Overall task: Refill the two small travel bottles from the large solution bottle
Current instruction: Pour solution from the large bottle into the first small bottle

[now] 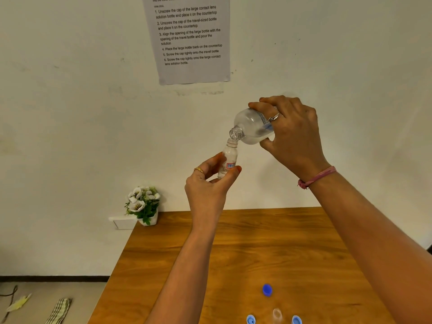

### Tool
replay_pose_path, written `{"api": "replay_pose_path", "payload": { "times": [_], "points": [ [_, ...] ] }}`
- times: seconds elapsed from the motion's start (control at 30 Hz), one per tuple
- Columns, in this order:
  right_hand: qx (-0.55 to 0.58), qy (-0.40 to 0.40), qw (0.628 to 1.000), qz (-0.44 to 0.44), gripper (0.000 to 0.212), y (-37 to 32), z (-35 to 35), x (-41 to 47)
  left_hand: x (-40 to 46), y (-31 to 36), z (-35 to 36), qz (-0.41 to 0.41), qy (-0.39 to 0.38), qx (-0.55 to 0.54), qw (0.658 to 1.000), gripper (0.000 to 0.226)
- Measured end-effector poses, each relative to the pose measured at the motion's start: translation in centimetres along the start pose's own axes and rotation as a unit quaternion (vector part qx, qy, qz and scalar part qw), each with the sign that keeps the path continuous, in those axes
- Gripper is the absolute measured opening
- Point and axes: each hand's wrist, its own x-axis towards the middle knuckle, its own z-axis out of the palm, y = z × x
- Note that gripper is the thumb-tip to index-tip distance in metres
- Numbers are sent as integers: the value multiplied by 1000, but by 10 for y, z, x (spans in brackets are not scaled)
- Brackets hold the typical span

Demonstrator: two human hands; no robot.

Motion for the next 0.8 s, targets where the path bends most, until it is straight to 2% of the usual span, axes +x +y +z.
{"api": "replay_pose_path", "payload": {
  "times": [0.8],
  "points": [
    [-6,-10,1000,14,59,0,-1,0,1,-1,3,0,1,1,1000,41]
  ]
}}
